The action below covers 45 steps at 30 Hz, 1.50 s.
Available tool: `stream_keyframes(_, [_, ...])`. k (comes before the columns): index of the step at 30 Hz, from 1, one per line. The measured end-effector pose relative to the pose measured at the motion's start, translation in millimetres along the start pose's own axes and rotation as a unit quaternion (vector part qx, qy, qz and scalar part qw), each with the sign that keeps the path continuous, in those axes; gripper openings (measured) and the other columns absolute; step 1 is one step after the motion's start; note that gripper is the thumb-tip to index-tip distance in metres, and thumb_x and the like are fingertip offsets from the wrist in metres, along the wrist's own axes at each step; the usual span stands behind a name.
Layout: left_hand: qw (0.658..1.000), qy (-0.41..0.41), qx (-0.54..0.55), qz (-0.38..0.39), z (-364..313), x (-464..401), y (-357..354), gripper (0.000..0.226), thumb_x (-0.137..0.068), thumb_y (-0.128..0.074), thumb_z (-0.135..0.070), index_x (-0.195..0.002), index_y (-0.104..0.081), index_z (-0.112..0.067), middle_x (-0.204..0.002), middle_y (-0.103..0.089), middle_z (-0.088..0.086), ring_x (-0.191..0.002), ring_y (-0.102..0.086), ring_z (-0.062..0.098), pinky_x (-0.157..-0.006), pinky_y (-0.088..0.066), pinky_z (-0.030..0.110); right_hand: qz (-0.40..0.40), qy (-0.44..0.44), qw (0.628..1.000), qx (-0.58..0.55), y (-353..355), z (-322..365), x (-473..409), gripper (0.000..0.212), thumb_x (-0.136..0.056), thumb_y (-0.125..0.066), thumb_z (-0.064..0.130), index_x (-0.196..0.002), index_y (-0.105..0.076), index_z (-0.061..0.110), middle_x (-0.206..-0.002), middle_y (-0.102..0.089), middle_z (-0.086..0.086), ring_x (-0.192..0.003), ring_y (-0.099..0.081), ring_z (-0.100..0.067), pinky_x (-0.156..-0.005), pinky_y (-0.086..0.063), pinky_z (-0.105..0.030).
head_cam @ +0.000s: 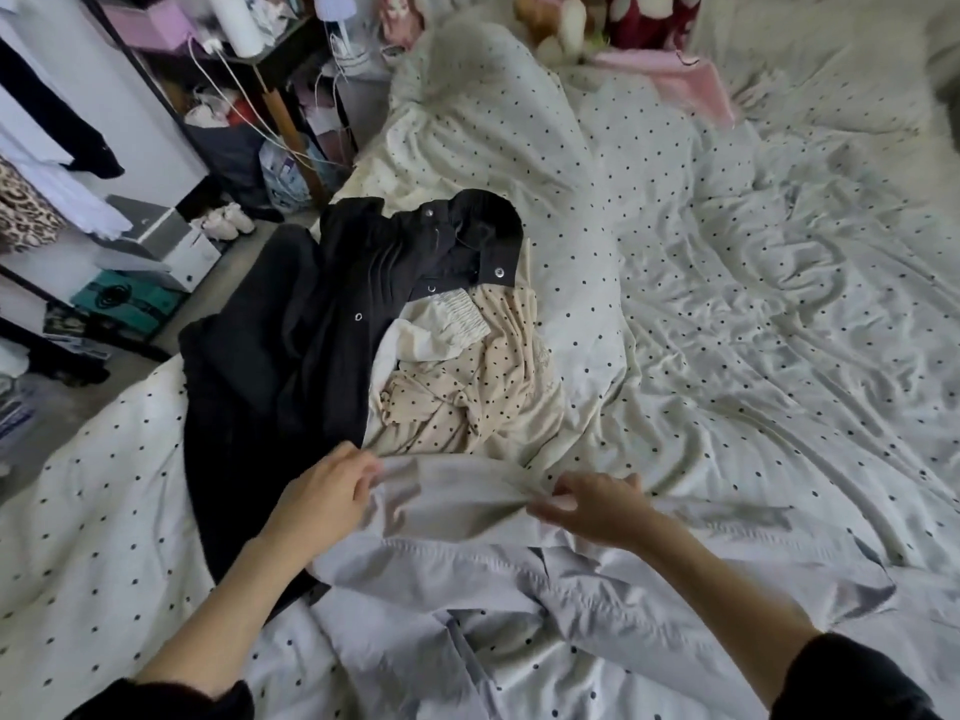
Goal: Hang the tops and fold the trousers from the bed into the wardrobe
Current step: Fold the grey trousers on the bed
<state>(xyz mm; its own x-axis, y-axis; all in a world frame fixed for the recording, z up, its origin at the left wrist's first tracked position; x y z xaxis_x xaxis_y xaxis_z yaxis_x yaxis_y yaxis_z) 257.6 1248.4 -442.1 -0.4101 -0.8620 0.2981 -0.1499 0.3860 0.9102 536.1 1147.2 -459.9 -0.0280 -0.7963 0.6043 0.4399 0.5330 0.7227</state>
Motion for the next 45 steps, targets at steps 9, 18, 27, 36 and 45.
stream_keyframes(9, [0.99,0.097,0.093,0.031,15.3,-20.2,-15.3,0.041,-0.087,-0.063,-0.031,-0.122,-0.05,-0.017,-0.114,-0.048,0.004,-0.105,-0.054,0.024,-0.085,-0.045,0.033,-0.01,0.022,0.999,0.038,-17.9,30.1,-21.1,0.033,-0.093,-0.045,0.047,-0.091,-0.058,0.016,-0.086,-0.058,0.003,-0.086,-0.055,-0.017,-0.09,-0.029,-0.04])
stream_keyframes(18, [0.908,0.298,0.214,0.204,32.0,1.7,-1.3,0.034,-0.094,-0.05,-0.037,-0.08,-0.061,-0.008,-0.084,-0.063,0.007,-0.083,-0.057,0.017,-0.073,-0.042,0.027,-0.16,0.076,0.982,-0.059,5.3,39.4,-2.9,0.019,-0.09,-0.046,0.019,-0.098,-0.063,0.023,-0.097,-0.062,0.009,-0.085,-0.057,-0.014,-0.085,-0.026,-0.031])
stream_keyframes(27, [0.787,0.189,0.587,-0.013,20.8,29.6,61.1,0.016,-0.091,-0.055,-0.01,-0.101,-0.066,-0.003,-0.099,-0.069,0.017,-0.094,-0.064,0.028,-0.081,-0.048,0.035,-0.152,0.063,0.981,-0.098,16.8,59.8,18.4,0.017,-0.089,-0.054,0.027,-0.102,-0.059,0.017,-0.089,-0.065,-0.001,-0.089,-0.061,-0.028,-0.092,-0.038,-0.034])
stream_keyframes(36, [0.829,0.09,0.54,-0.114,6.1,-24.2,98.1,0.017,-0.09,-0.06,-0.017,-0.105,-0.063,-0.011,-0.105,-0.067,0.012,-0.104,-0.062,0.022,-0.094,-0.046,0.036,-0.219,0.039,0.968,-0.117,70.5,73.0,-16.1,0.023,-0.092,-0.055,0.035,-0.078,-0.053,0.018,-0.078,-0.058,0.001,-0.086,-0.055,-0.029,-0.08,-0.035,-0.035])
stream_keyframes(45, [0.937,0.17,0.301,-0.049,44.6,-26.0,4.5,0.027,-0.083,-0.066,-0.038,-0.084,-0.052,-0.016,-0.079,-0.056,-0.005,-0.074,-0.055,0.015,-0.068,-0.045,0.033,-0.346,0.062,0.936,0.01,-15.6,69.4,-3.3,0.052,-0.089,-0.038,0.046,-0.133,-0.043,0.019,-0.139,-0.048,-0.008,-0.13,-0.044,-0.028,-0.103,-0.037,-0.053])
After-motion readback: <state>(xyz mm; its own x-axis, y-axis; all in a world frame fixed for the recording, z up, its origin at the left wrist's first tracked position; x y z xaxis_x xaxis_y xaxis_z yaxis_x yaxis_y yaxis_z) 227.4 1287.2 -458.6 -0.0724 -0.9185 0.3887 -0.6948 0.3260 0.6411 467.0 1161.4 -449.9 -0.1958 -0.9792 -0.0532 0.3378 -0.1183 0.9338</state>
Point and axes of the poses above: each hand's wrist, its own x-axis away from the middle knuckle, its own y-axis out of the back of the hand, z = x × y, the point moved 1 cm from there along -x, towards the middle knuckle
